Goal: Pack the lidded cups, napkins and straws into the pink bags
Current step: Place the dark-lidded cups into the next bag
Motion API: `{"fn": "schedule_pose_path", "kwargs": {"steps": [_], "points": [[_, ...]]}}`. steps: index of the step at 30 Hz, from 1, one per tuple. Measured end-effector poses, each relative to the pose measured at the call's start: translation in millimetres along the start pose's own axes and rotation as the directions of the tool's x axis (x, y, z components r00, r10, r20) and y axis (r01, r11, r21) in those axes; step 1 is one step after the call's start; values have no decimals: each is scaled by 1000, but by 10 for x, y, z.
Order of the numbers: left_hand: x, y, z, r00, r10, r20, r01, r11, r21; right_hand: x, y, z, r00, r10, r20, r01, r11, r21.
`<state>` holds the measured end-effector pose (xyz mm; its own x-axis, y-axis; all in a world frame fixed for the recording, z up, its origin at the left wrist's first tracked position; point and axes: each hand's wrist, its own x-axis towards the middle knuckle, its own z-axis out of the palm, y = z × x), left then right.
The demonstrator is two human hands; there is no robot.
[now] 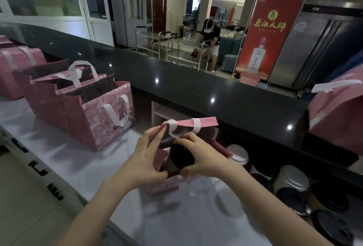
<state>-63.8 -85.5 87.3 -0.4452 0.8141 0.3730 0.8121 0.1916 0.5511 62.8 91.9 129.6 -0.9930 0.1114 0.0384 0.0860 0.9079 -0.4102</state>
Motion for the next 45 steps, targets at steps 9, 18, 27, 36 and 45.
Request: {"fn": "schedule_pose_path", "kwargs": {"steps": [9,18,27,36,45], "points": [[10,-226,-151,998,-57,30,58,998,-37,128,159,-112,989,64,-134,-37,980,197],[28,-279,-230,994,-94,54,98,992,-75,-15,-14,99,996,-78,-38,69,976,-207],[-24,-248,-215,992,-72,104,77,996,-44,129,-107,624,996,-58,-66,42,973,-228],[30,-313,-326,984,-51,169,47,998,31,456,-109,735,996,-33,-88,7,957,-288],[53,-421,-501,988,-114,100,108,992,60,516,-88,783,995,-18,-98,-8,965,-262]]}}
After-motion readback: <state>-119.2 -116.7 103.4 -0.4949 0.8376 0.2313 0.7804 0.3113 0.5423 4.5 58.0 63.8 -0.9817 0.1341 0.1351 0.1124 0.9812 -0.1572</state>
